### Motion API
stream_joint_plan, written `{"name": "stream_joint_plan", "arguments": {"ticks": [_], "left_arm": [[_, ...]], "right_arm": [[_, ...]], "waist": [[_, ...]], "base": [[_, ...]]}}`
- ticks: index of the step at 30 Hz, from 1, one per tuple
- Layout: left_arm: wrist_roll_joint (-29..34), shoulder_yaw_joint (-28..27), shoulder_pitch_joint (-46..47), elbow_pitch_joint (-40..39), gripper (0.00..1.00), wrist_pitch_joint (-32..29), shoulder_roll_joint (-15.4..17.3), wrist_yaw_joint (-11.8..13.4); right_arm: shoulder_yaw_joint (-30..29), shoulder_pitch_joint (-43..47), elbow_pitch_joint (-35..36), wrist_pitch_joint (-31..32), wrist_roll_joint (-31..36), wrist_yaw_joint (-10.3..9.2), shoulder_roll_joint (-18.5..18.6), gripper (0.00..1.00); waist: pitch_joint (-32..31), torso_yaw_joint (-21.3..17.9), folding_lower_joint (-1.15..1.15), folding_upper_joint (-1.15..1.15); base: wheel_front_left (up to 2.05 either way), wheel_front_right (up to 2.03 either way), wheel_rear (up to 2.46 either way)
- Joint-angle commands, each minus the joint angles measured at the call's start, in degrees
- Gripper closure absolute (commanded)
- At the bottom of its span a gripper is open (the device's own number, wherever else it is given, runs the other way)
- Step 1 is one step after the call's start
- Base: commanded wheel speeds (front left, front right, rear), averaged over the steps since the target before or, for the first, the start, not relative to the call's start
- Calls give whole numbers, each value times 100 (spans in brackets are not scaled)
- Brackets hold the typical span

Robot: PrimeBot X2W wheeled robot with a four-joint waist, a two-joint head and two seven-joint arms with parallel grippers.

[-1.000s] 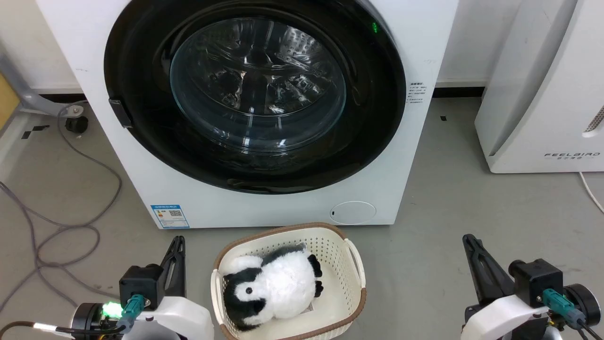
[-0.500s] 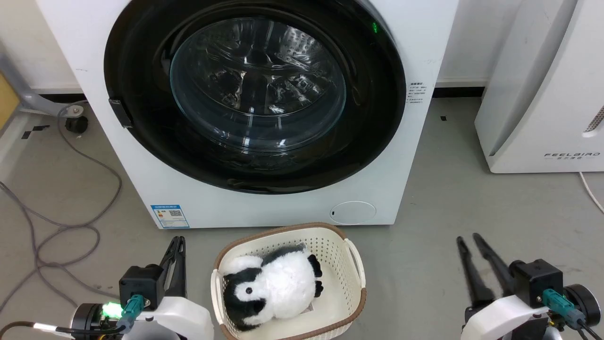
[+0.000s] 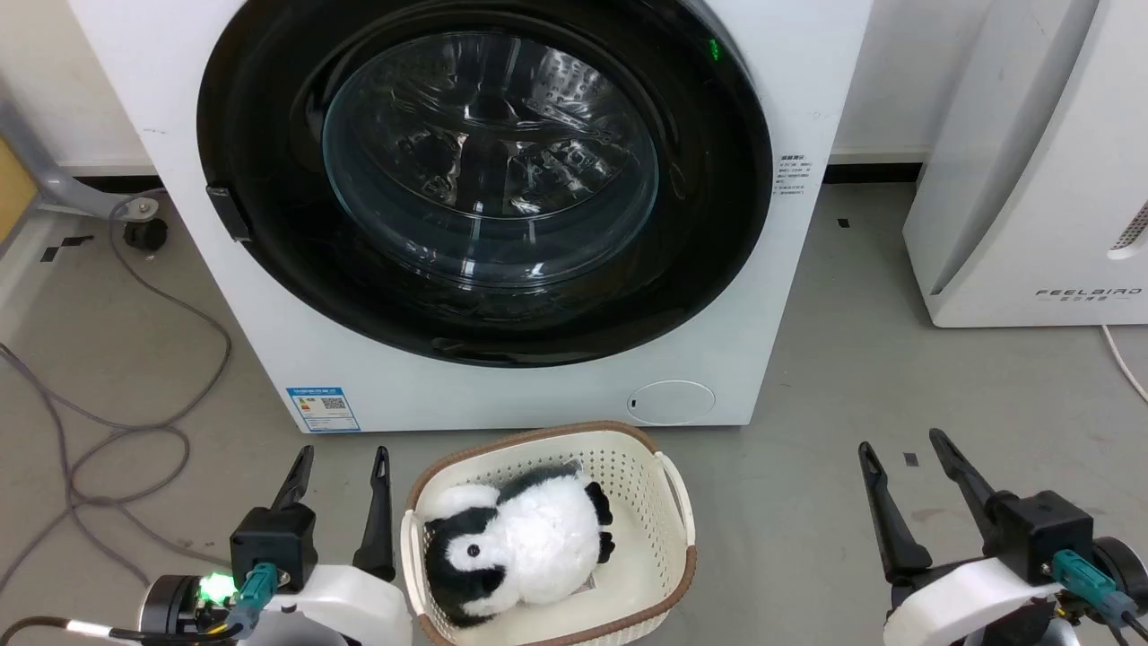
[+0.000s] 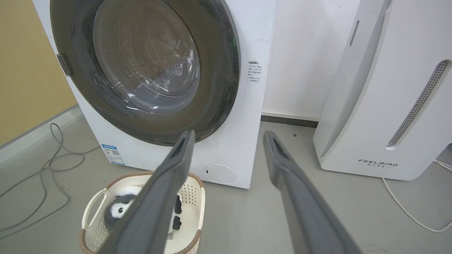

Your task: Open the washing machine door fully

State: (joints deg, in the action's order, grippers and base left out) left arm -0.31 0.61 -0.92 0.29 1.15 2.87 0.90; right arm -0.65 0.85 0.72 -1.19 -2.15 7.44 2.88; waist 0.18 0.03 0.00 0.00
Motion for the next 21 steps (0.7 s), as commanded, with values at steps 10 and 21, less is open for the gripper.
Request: {"name": "stream_joint_plan", "arguments": {"ticks": [10,21], "left_arm": [[-76,55,76,-83,0,177,1,111],[-113,108,109,-123,0,308,1,190]], "right_arm": [[-62,15,180,-178,-240,1,0,0],[-126,10,266,-308,-394,1,0,100]], "waist": [[12,10,0,0],[40,25,0,0]], "base": [[0,0,0],[0,0,0]]}}
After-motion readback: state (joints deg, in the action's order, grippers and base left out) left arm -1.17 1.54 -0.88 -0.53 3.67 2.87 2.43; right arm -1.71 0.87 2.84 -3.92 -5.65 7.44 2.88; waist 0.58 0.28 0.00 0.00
